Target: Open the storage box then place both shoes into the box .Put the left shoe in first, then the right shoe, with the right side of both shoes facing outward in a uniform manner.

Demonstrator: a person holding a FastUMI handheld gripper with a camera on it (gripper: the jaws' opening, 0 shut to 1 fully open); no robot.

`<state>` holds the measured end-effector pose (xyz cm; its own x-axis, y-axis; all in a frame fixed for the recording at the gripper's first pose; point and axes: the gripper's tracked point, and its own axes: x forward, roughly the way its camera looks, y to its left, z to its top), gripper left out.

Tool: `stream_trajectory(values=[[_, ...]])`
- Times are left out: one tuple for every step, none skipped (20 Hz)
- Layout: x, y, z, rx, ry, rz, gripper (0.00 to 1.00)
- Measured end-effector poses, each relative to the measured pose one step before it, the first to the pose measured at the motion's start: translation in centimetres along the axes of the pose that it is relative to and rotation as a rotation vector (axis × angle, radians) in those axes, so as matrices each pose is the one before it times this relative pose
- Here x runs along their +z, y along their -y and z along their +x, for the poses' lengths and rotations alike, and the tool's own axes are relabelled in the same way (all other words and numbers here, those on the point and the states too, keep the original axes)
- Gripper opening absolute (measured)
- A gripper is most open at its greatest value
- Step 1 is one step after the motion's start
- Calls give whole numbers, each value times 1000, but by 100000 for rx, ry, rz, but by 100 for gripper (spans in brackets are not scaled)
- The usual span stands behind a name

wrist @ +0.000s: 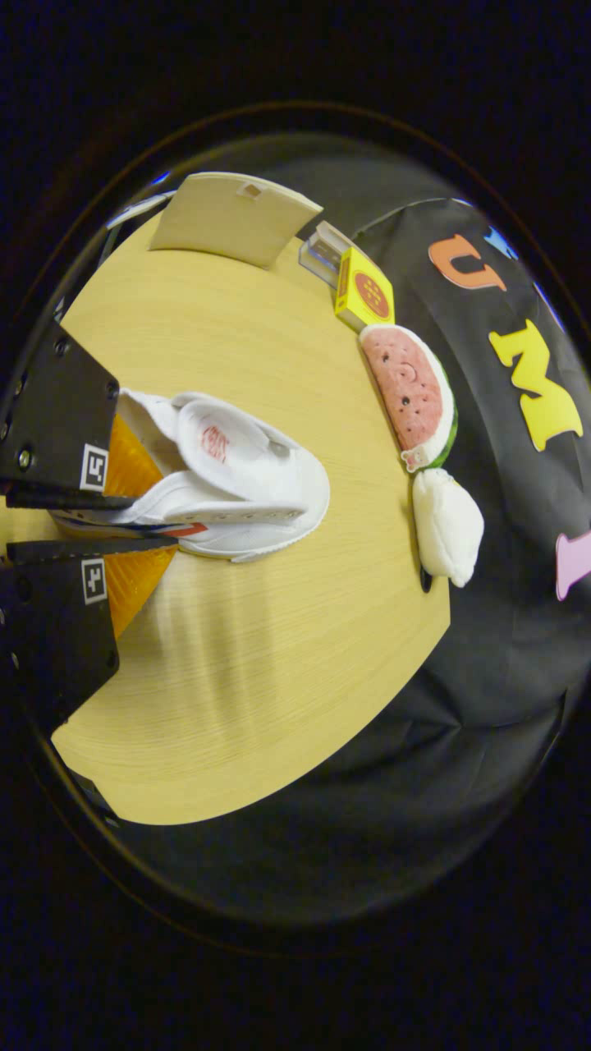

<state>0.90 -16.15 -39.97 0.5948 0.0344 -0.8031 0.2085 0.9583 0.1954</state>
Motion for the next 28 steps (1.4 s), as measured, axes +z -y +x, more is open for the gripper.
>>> stream_trajectory(values=[[1053,647,-768,-3675,1741,1640,15],[-485,125,872,-287,-609,1737,0],[198,129,-669,190,-217,2112,0],[-63,-475,-89,797,-259,3557,0],[-51,-331,-323,1227,-948,3325,0],[-101,-309,-393,1411,-1373,2886,0],[-182,-343,-314,1327,-912,2440,0],[-132,-415,-397,1131,-707,1141,0],[-88,-397,-334,674,-50,351,0],[-50,-680,-532,685,216,72,0],[-114,-910,-654,992,-11,-60,0],[-64,-840,-561,1048,-104,594,0],[-74,-1009,-594,1326,-359,639,0],[-87,-1078,-607,1273,-159,708,0],[8,-1286,-561,787,238,891,0],[-23,-1284,-629,595,188,659,0],[-132,-1437,-620,533,122,674,0],[-166,-1587,-639,755,596,141,0],[-28,-1612,-607,514,1165,391,0],[-12,-1676,-538,357,1275,139,0],[-138,-1791,-590,476,1007,320,0],[-227,-1873,-464,470,696,386,0],[-272,-1940,-515,435,402,594,0],[-269,-1908,-424,270,484,897,0],[-348,-2076,-485,650,588,698,0],[-428,-2167,-430,801,717,886,0],[-429,-2218,-322,1082,804,45,0],[-614,-2099,-269,896,738,-674,0]])
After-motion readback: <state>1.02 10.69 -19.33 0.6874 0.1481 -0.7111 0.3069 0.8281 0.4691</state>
